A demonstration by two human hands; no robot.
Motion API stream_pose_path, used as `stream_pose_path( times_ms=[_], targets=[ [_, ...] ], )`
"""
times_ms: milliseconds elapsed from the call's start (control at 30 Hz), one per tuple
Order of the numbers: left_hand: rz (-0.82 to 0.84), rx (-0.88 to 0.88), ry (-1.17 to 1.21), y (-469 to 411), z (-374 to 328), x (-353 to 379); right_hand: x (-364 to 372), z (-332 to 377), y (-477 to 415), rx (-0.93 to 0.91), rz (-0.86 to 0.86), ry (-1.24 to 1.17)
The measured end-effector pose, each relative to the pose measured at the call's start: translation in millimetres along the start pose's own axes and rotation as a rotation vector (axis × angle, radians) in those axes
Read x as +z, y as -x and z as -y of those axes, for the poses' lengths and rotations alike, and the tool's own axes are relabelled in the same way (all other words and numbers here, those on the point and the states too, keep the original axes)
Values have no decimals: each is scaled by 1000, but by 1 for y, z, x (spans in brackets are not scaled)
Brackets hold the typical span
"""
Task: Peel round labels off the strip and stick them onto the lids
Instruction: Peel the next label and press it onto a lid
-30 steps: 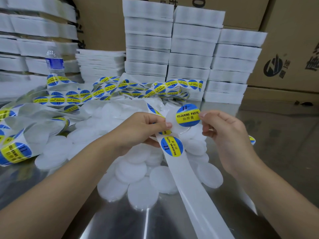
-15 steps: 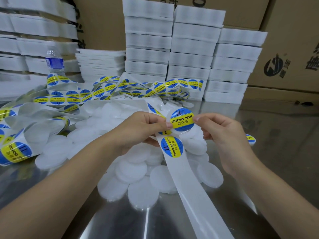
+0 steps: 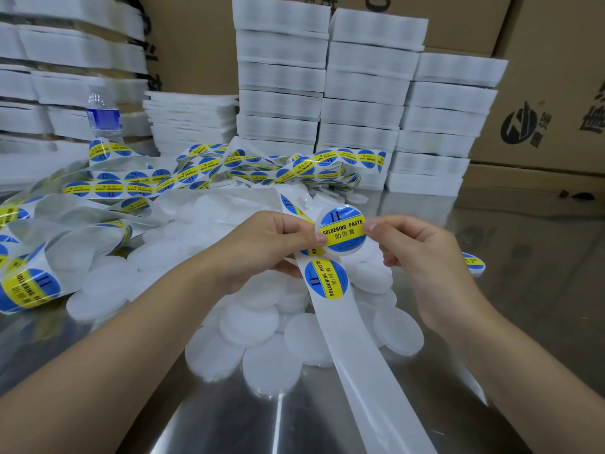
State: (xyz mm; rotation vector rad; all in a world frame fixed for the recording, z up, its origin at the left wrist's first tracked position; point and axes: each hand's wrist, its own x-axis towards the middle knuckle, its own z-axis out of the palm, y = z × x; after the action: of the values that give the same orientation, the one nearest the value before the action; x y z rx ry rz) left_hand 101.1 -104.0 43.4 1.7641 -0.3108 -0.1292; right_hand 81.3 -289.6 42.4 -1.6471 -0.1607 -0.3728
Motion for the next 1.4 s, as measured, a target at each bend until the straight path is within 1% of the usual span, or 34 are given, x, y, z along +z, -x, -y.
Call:
stream_pose_path(
  times_ms=[367, 600, 667, 767, 900, 967, 1133, 1167, 1233, 1333, 1400],
  targets=[
    [-3, 3, -16, 0, 1, 0, -1, 0, 0, -9, 11, 10],
    [-7, 23, -15, 0, -1, 0, 0, 2, 3, -55, 30, 11],
    [-18, 34, -15, 0, -1, 0, 0, 2, 4, -92, 22, 56],
    [-34, 42, -20, 1, -1, -1, -1, 1, 6, -208, -1, 165],
    [-42, 43, -22, 1, -1, 0, -2, -5, 7, -395, -87, 443],
    [-45, 40, -27, 0, -1, 0, -3, -8, 6, -460, -113, 549],
    [-30, 46, -31, 0, 0, 0, -2, -8, 5, -430, -130, 524],
    [-17, 51, -34, 0, 0, 0, -2, -7, 5, -404, -115, 485],
    [30, 63, -46, 0, 1, 1, 0, -5, 7, -336, -19, 401],
    [106, 86, -43, 3, 1, 2, 3, -7, 9, -262, 140, 404],
    [138, 105, -26, 5, 1, 2, 4, -7, 10, -265, 162, 396]
  ],
)
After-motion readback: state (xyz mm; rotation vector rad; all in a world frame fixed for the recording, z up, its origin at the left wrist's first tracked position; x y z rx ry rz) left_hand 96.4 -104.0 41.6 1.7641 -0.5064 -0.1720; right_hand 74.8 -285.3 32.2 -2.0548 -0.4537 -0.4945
